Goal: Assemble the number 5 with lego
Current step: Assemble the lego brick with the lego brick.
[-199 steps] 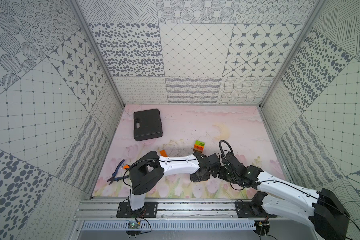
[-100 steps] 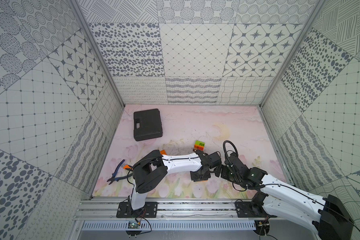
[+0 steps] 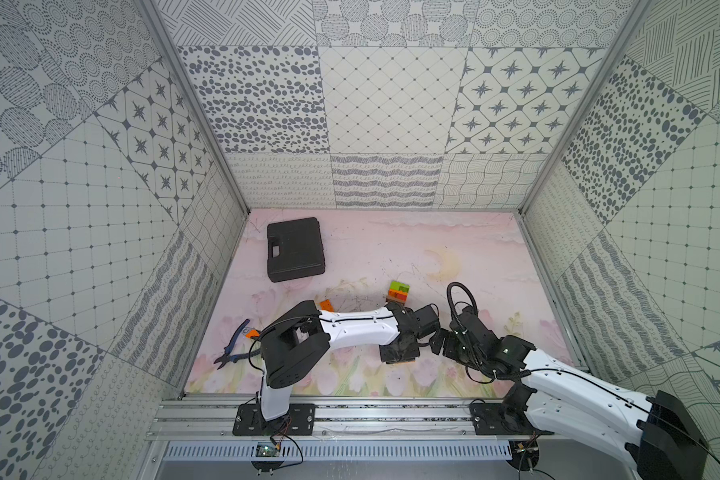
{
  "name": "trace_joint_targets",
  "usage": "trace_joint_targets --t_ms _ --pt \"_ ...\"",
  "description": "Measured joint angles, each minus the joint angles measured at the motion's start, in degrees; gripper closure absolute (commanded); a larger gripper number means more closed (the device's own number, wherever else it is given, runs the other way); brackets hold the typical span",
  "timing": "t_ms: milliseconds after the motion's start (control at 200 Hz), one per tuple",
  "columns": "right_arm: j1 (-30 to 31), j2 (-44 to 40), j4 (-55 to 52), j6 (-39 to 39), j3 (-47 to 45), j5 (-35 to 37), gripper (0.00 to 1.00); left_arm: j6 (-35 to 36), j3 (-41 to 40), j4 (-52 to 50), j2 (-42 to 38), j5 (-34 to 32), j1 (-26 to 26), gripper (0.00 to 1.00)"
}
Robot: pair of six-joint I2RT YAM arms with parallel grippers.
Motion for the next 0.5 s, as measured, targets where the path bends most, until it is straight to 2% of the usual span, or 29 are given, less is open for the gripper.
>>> trace_joint_targets --t_ms 230,500 --pt "0.0 0.9 0.0 0.0 0.8 -0.1 0.01 1.4 -0.8 -2.4 -2.2 -4.2 1.5 0.74" --pt "0.0 3.1 0.4 0.0 1.6 -0.7 0.01 3.7 -2.5 -4.1 -5.2 -6.2 2.6 0.48"
